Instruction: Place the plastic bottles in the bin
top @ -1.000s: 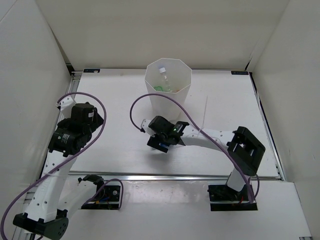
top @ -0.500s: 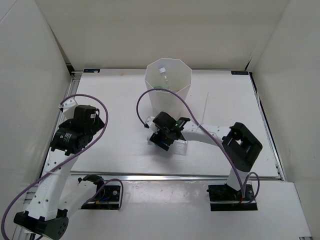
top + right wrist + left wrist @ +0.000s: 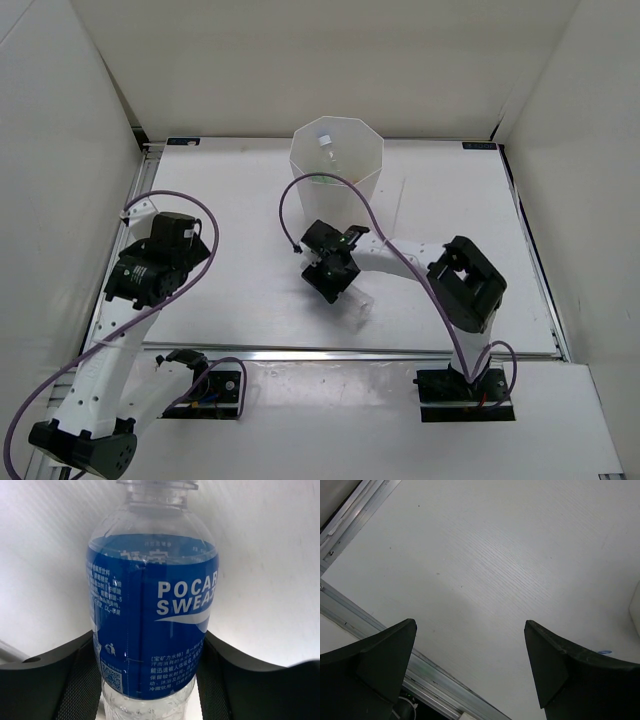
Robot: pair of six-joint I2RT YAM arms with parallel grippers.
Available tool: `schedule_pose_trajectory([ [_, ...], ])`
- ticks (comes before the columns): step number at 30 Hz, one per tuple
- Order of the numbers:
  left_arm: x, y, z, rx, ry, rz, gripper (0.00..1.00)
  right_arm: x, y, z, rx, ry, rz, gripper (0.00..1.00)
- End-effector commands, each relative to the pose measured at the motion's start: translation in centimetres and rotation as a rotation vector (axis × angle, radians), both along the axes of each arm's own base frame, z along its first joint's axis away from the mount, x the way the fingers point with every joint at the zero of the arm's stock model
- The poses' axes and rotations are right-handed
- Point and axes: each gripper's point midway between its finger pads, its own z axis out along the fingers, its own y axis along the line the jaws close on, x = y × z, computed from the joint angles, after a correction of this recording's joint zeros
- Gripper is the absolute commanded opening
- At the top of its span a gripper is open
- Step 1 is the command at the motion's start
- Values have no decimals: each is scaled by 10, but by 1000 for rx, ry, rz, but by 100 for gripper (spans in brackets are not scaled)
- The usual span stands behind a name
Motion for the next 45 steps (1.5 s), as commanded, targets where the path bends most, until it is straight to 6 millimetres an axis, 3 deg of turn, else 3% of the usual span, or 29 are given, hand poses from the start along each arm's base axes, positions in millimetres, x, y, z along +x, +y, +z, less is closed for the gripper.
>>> schedule_pose_trajectory([
  [1, -1, 6, 1, 18, -12, 31, 100, -3, 12, 43, 37, -3, -68, 13],
  [3, -1, 7, 3, 15, -27, 44, 100, -12, 22, 79, 81, -55, -43, 5],
  [6, -1, 9, 4, 21, -29, 50, 100, -12, 52, 153, 204, -212, -2, 5],
  [7, 1, 8, 5, 18, -41, 50, 100, -8, 56, 170, 221, -251, -21, 11],
  [8, 1, 8, 6, 18, -41, 50, 100, 5, 64, 218, 294, -352, -62, 11],
  [10, 4, 9, 5, 18, -41, 59, 100, 23, 68, 265, 362, -463, -119, 11],
  [11, 5, 9, 3, 21, -31, 59, 100, 44, 64, 284, 365, -530, -150, 11],
  [12, 5, 9, 3, 21, -31, 59, 100, 61, 63, 334, 452, -624, -187, 12],
  [13, 6, 9, 1, 24, -20, 59, 100, 86, 48, 357, 455, -708, -250, 12],
  [15, 9, 8, 0, 25, -19, 59, 100, 120, 42, 391, 495, -811, -296, 16],
  [16, 9, 8, 0, 31, -15, 53, 100, 144, 18, 416, 538, -866, -373, 18],
  [18, 9, 8, 0, 31, -15, 53, 100, 164, 15, 433, 645, -870, -377, 28],
  [19, 11, 8, 1, 28, -25, 53, 100, 180, 2, 433, 652, -883, -418, 29],
  [23, 12, 6, 2, 35, -14, 34, 100, 210, 0, 422, 634, -898, -395, 37],
  [25, 14, 6, 3, 40, -19, 28, 100, 214, 3, 401, 625, -844, -388, 52],
  [28, 15, 7, 2, 49, -12, 34, 100, 216, 6, 374, 588, -791, -403, 95],
  [29, 15, 8, 2, 55, -8, 28, 100, 218, 2, 374, 584, -797, -441, 100],
  [30, 17, 7, 1, 66, 0, 19, 100, 219, -2, 372, 569, -797, -467, 100],
  [35, 20, 5, 4, 50, 7, 16, 100, 212, -42, 403, 561, -889, -623, 100],
  [36, 20, 5, 4, 50, 7, 16, 100, 206, -58, 415, 561, -924, -682, 100],
  [38, 21, 5, 8, 34, -31, 22, 100, 199, -89, 413, 580, -893, -821, 100],
  [39, 17, 8, 7, 42, -38, 31, 100, 197, -100, 410, 591, -856, -861, 100],
  [40, 16, 12, 8, 53, -55, 45, 100, 189, -112, 390, 585, -718, -849, 100],
  [42, 13, 15, 2, 65, -58, 57, 100, 175, -118, 370, 618, -531, -869, 100],
  [43, 11, 18, 5, 70, -82, 68, 100, 168, -133, 354, 598, -438, -881, 100],
  [45, 5, 29, 4, 117, -84, 100, 100, 152, -132, 337, 634, -291, -874, 100],
])
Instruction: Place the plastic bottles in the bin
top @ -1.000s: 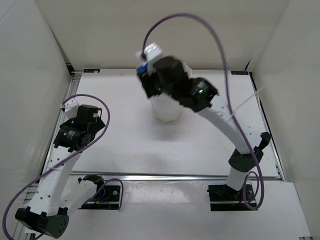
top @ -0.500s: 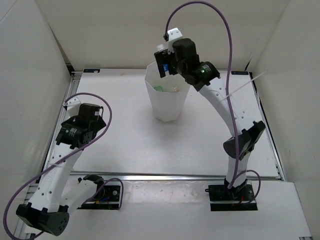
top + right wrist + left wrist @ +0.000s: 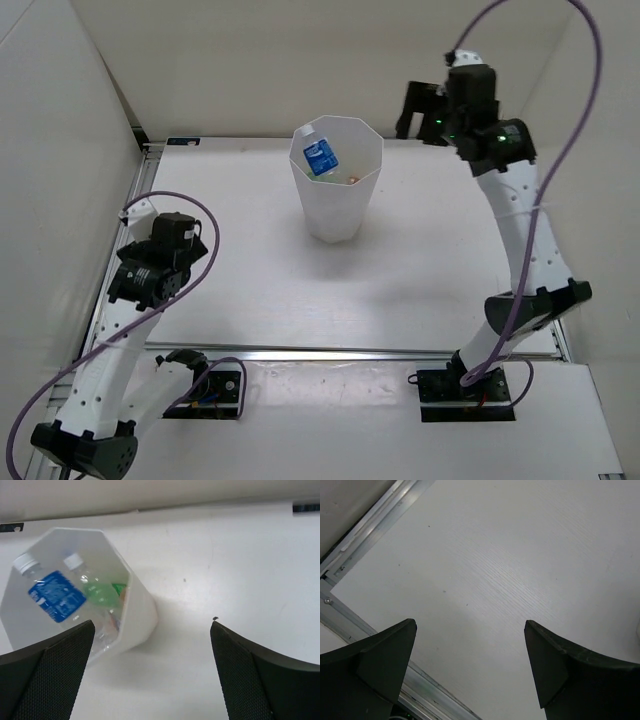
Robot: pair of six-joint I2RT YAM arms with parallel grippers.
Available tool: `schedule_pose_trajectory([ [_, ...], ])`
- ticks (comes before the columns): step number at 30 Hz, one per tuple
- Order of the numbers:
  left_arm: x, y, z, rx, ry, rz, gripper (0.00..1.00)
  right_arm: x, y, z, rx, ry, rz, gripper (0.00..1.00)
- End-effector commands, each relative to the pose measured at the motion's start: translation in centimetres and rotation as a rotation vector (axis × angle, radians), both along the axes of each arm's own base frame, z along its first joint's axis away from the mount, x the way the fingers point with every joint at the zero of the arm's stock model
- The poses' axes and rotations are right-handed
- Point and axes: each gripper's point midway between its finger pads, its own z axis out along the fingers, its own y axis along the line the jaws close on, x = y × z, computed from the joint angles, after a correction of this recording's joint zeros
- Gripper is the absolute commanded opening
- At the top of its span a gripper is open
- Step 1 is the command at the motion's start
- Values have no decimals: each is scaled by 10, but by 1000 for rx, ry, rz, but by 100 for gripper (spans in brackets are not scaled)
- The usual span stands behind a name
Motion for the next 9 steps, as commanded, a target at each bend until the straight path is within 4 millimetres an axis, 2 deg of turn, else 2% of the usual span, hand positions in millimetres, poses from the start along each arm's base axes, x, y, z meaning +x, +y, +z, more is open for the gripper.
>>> schedule_pose_trajectory([
  [1, -9, 22, 1, 81, -37, 78, 100, -48, 3, -45, 188, 294, 101, 100],
  [2, -15, 27, 4, 74, -64, 122, 100, -57, -7, -62, 202, 342, 93, 100],
  [3, -20, 35, 7, 93, -79, 167, 100, -62, -7, -66, 223, 358, 111, 100],
  [5, -23, 35, 15, 66, -134, 178, 100, -73, -10, -75, 217, 330, 147, 100],
  [9, -24, 34, 13, 42, -163, 177, 100, -75, -20, -67, 210, 269, 144, 100],
])
